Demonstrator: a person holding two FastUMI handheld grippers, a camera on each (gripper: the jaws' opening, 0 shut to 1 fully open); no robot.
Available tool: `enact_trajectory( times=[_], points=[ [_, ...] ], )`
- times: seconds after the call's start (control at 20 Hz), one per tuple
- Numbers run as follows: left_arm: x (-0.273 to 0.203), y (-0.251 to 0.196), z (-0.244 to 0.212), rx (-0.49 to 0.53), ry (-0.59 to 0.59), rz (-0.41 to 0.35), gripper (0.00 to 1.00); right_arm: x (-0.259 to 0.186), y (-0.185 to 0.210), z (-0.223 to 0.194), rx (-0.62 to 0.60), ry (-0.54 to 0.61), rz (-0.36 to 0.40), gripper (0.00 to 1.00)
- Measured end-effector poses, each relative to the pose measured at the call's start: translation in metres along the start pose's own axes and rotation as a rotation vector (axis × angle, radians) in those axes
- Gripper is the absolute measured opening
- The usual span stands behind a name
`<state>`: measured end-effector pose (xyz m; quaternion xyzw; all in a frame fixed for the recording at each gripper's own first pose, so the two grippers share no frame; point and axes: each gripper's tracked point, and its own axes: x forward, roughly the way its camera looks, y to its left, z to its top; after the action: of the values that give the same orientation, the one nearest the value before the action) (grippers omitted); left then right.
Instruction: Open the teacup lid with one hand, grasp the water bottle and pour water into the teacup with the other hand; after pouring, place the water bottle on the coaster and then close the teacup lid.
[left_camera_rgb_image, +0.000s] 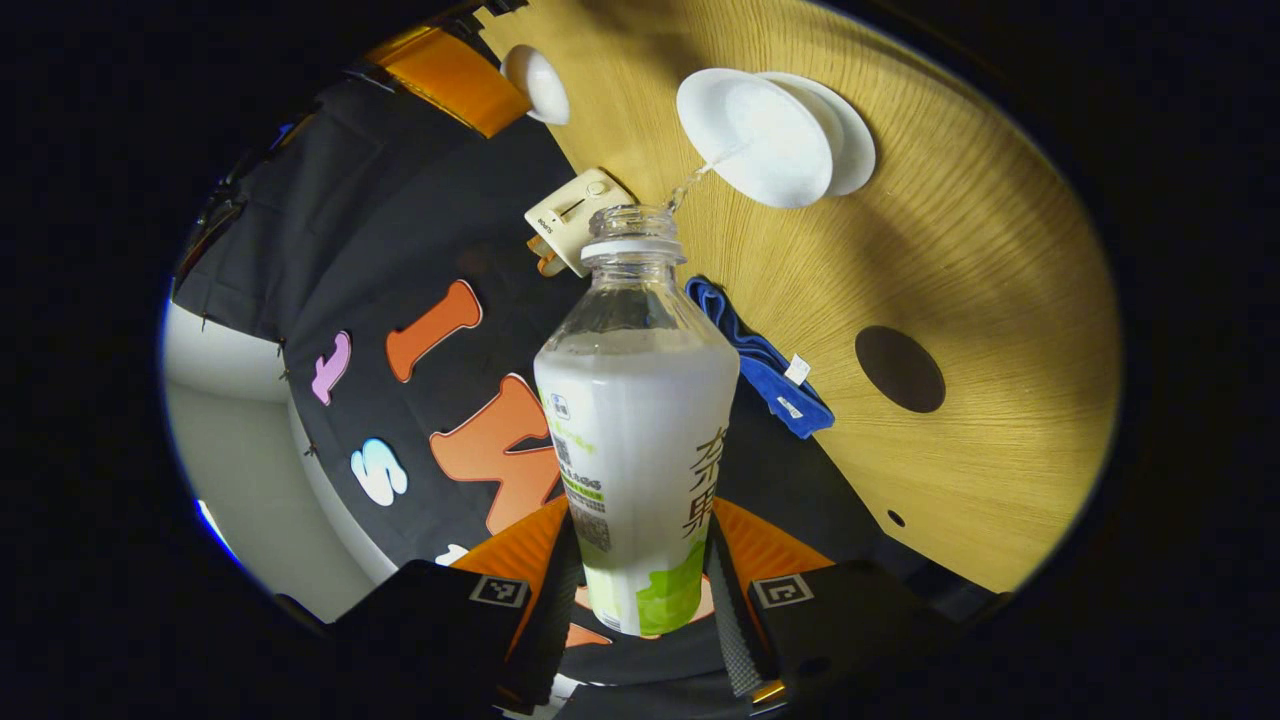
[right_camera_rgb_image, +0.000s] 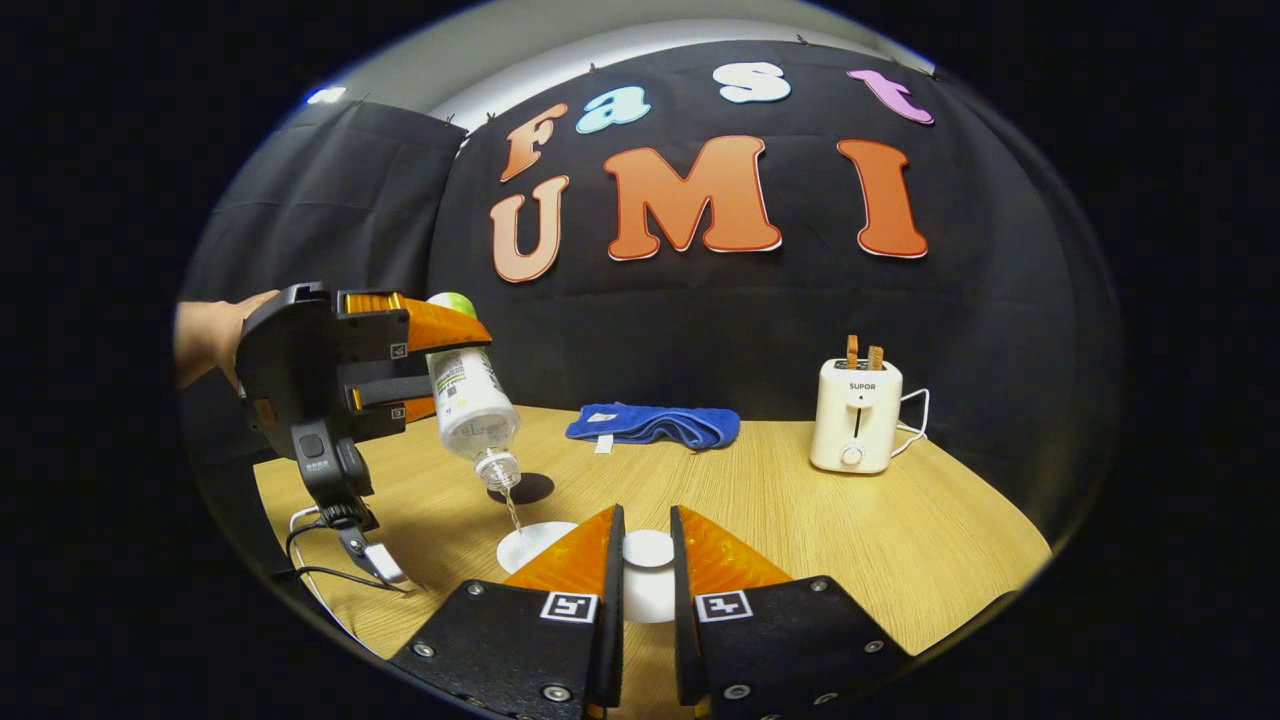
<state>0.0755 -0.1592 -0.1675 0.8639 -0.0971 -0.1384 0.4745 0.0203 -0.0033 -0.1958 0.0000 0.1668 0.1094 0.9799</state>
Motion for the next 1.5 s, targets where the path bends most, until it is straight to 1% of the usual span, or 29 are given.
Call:
enact_trajectory(
  times=[0.2, 0.45, 0.55, 0.65, 0.75, 0.8, 0.85, 0.9, 0.95, 1.0, 1.05, 1.1, 1.15, 1.2, 1.25, 1.3, 1.35, 1.4, 1.5],
  points=[
    [0.0, -0.003, 0.001, -0.031, -0.006, -0.001, 0.66, 0.001, 0.002, 0.0, 0.001, 0.001, 0.006, 0.22],
    [-0.003, -0.006, 0.002, -0.068, -0.002, 0.022, 0.66, 0.003, 0.007, 0.005, -0.001, -0.005, 0.008, 0.22],
    [-0.007, -0.008, 0.002, -0.101, 0.005, 0.029, 0.66, 0.004, 0.009, 0.011, 0.018, -0.019, 0.016, 0.22],
    [-0.008, -0.009, 0.001, -0.164, 0.012, 0.041, 0.66, 0.004, 0.013, 0.016, 0.03, -0.031, 0.025, 0.22],
    [-0.01, -0.011, -0.002, -0.264, 0.016, 0.04, 0.65, 0.006, 0.012, 0.019, 0.032, -0.038, 0.023, 0.22],
    [-0.012, -0.012, -0.003, -0.335, 0.016, 0.04, 0.66, 0.006, 0.012, 0.02, 0.035, -0.04, 0.022, 0.22],
    [-0.02, -0.006, -0.011, -0.4, 0.016, 0.05, 0.65, 0.006, 0.014, 0.02, 0.04, -0.038, 0.027, 0.22],
    [-0.026, 0.002, -0.016, -0.449, 0.011, 0.069, 0.66, 0.006, 0.015, 0.021, 0.042, -0.037, 0.029, 0.22],
    [-0.027, 0.016, -0.022, -0.493, 0.005, 0.093, 0.64, 0.007, 0.015, 0.022, 0.041, -0.036, 0.027, 0.22],
    [-0.029, 0.024, -0.024, -0.532, 0.002, 0.119, 0.64, 0.007, 0.015, 0.022, 0.039, -0.035, 0.026, 0.22],
    [-0.031, 0.03, -0.024, -0.57, -0.003, 0.145, 0.66, 0.008, 0.015, 0.023, 0.037, -0.036, 0.024, 0.22],
    [-0.032, 0.037, -0.025, -0.605, -0.012, 0.172, 0.63, 0.009, 0.017, 0.024, 0.038, -0.038, 0.026, 0.22],
    [-0.034, 0.042, -0.03, -0.648, -0.012, 0.202, 0.63, 0.009, 0.019, 0.026, 0.039, -0.041, 0.029, 0.22],
    [-0.035, 0.047, -0.036, -0.7, -0.013, 0.225, 0.66, 0.009, 0.021, 0.028, 0.038, -0.041, 0.033, 0.22],
    [-0.035, 0.05, -0.043, -0.762, -0.012, 0.249, 0.63, 0.009, 0.023, 0.029, 0.033, -0.042, 0.034, 0.22],
    [-0.036, 0.054, -0.049, -0.834, -0.01, 0.271, 0.63, 0.011, 0.024, 0.03, 0.026, -0.043, 0.032, 0.22],
    [-0.034, 0.055, -0.057, -0.913, -0.007, 0.296, 0.63, 0.011, 0.026, 0.031, 0.021, -0.043, 0.034, 0.22],
    [-0.033, 0.055, -0.063, -0.997, 0.0, 0.32, 0.66, 0.012, 0.028, 0.032, 0.018, -0.043, 0.034, 0.22],
    [-0.034, 0.049, -0.079, -1.159, 0.034, 0.362, 0.66, 0.014, 0.033, 0.031, 0.01, -0.037, 0.038, 0.22]
  ],
)
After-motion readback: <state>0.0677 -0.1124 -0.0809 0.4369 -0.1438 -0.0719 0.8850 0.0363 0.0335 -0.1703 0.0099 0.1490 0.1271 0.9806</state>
